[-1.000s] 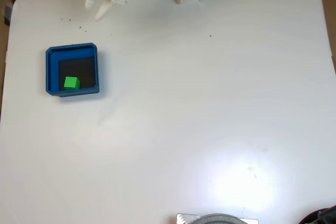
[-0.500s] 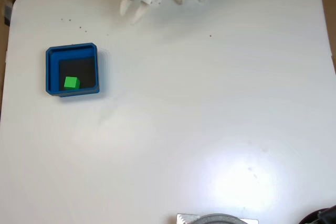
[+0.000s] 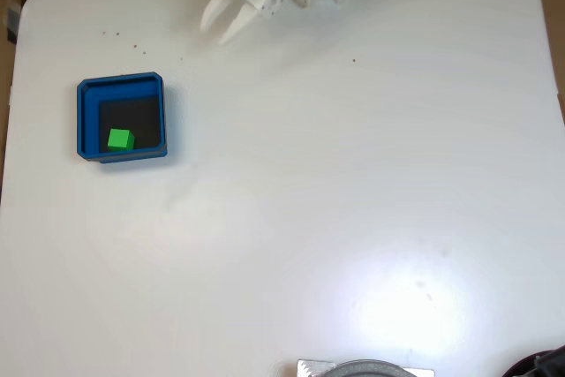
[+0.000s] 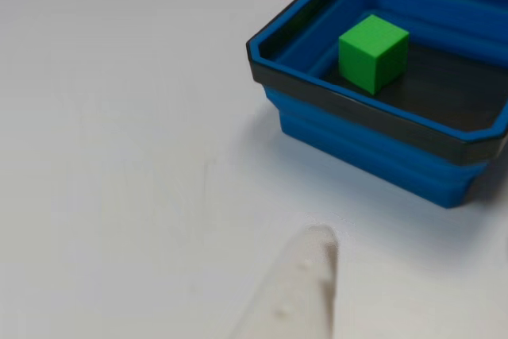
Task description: Pick up green cube and drop it in the blue box
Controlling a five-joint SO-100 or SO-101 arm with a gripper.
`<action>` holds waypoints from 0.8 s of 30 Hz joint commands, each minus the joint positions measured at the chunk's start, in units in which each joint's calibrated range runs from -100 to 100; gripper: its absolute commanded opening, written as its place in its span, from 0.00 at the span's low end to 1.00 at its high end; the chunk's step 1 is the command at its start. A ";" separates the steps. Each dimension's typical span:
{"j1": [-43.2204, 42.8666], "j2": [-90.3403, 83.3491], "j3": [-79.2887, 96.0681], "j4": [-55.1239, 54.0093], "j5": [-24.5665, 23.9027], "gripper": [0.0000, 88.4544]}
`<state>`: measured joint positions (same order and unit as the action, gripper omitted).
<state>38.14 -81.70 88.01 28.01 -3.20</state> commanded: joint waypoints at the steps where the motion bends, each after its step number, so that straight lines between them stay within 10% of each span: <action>1: -0.36 -4.83 4.90 -7.75 0.24 0.21; 24: -12.42 -17.38 11.54 -8.24 0.24 0.21</action>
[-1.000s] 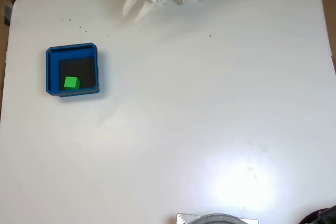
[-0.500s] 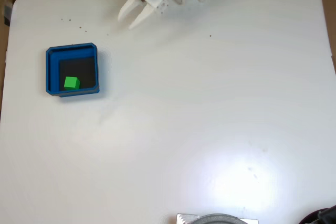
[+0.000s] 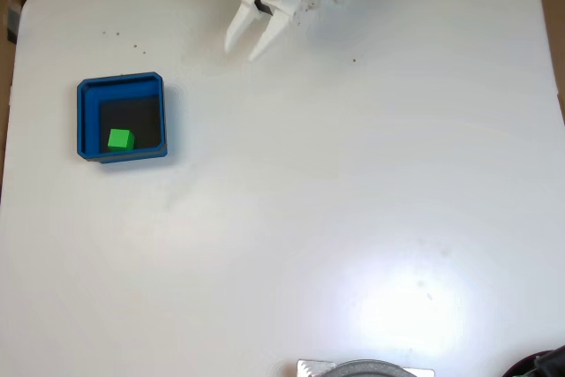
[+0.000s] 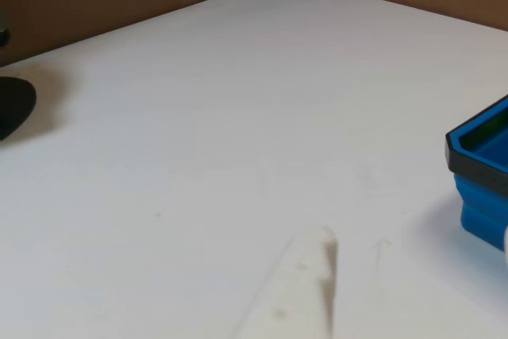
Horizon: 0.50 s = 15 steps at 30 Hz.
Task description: Pick up green cube and drop it in the blue box
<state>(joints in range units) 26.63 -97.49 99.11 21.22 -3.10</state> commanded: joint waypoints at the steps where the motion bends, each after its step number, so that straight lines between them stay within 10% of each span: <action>1: -1.82 -1.59 0.45 -1.29 -0.10 0.21; 15: -20.90 -1.50 0.36 -1.37 0.20 0.21</action>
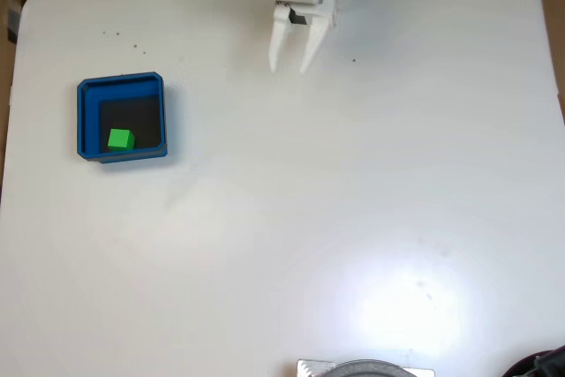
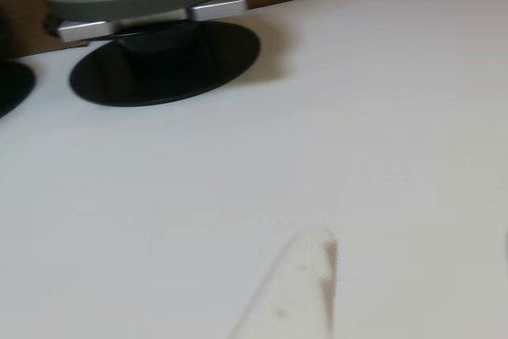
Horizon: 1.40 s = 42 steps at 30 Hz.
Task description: Pick up green cube and drop it in the blue box
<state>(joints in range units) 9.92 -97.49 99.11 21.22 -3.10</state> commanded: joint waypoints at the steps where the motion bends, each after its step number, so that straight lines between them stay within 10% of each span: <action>1: -5.34 -1.50 0.36 -1.37 0.20 0.21; 42: -11.98 -1.42 0.45 -1.21 -0.05 0.02</action>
